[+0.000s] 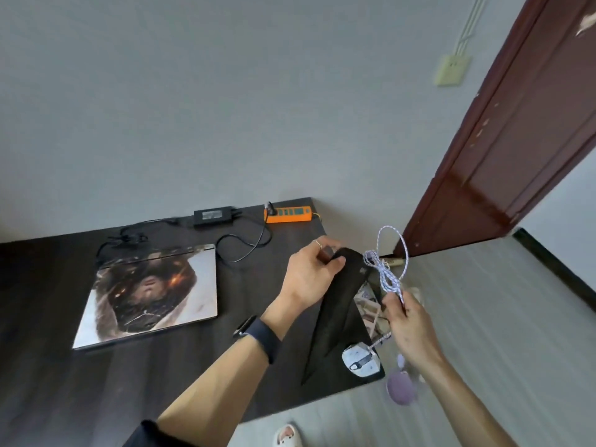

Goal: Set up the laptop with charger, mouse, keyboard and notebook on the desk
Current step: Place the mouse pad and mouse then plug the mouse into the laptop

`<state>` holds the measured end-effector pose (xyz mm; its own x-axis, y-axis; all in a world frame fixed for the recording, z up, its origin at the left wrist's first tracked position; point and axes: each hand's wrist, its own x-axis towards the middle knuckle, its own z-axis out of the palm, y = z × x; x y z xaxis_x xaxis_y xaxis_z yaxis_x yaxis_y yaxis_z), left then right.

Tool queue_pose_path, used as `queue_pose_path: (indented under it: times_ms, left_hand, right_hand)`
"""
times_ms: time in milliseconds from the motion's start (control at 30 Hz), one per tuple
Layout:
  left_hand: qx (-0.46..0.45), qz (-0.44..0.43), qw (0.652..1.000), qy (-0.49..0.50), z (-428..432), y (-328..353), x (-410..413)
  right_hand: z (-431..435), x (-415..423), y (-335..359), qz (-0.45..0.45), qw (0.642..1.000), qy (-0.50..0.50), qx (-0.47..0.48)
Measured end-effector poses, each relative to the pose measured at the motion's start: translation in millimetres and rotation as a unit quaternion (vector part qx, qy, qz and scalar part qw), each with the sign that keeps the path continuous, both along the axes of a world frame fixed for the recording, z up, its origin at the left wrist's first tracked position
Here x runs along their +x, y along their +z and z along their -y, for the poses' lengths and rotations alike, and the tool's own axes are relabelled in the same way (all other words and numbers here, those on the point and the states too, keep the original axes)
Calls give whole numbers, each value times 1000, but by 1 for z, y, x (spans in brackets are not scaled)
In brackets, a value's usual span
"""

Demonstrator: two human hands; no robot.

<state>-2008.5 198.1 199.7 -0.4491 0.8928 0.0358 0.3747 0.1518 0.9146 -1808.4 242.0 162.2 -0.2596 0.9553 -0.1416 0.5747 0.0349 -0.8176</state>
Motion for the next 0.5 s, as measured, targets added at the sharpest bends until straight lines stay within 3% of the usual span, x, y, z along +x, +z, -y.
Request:
queue_pose_path:
  times_ms: [167, 267, 367, 500]
  left_hand:
    - [-51, 179, 972, 143, -28, -46, -50]
    - [-119, 100, 967, 201, -26, -82, -84]
    - [-216, -27, 957, 192, -18, -123, -105]
    - [-296, -105, 929, 197, -2, -160, -112]
  right_hand:
    - [-47, -12, -10, 1, 1000, 11, -13]
    - [-67, -22, -26, 24, 998, 37, -33]
    - [-96, -33, -40, 26, 994, 80, -72]
    - [-119, -44, -43, 26, 986, 131, -95]
